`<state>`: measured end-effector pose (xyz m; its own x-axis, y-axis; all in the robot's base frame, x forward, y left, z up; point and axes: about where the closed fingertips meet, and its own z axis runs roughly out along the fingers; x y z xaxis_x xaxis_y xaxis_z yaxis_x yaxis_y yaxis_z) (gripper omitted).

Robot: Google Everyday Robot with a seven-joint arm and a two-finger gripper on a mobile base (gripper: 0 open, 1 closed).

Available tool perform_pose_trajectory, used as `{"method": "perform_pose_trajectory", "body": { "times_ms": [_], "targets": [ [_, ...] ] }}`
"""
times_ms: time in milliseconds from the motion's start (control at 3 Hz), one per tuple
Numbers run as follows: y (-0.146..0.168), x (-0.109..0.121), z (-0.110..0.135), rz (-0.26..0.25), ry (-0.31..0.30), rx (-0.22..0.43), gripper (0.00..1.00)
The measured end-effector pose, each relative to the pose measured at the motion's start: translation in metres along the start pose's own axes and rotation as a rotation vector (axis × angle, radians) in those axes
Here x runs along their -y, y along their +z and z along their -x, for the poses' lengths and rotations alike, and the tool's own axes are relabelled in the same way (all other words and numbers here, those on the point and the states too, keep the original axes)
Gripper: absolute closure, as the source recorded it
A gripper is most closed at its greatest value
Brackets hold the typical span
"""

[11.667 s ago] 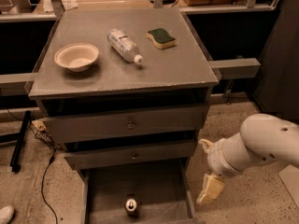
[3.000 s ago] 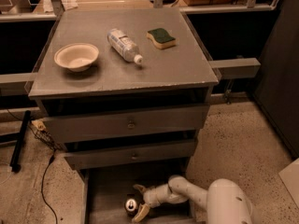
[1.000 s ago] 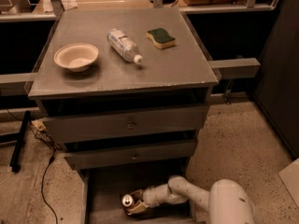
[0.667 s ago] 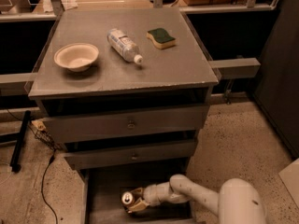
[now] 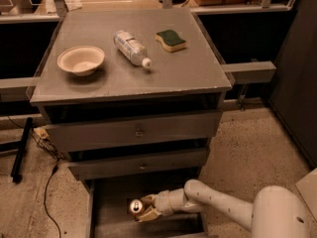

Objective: Pick orange can from bottom drawer and place on counter

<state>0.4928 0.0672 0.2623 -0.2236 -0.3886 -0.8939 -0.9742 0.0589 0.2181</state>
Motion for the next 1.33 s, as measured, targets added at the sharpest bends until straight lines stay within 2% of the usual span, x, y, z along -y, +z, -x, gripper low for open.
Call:
{"method": "perform_pose_trajectory", "body": {
  "times_ms": [333,667,1000,1333],
  "targets": [
    [-0.017,-0.016,0.031,-0.002,-0.024,-0.007,1.00],
    [-0.017,-0.020,0.034,0.006,-0.030,-0.010,1.00],
    [-0.031,-0.016,0.046,-0.006,-0.032,-0.006,1.00],
    [-0.059,-0.016,0.066,-0.048,-0.048,-0.012,1.00]
  ]
}}
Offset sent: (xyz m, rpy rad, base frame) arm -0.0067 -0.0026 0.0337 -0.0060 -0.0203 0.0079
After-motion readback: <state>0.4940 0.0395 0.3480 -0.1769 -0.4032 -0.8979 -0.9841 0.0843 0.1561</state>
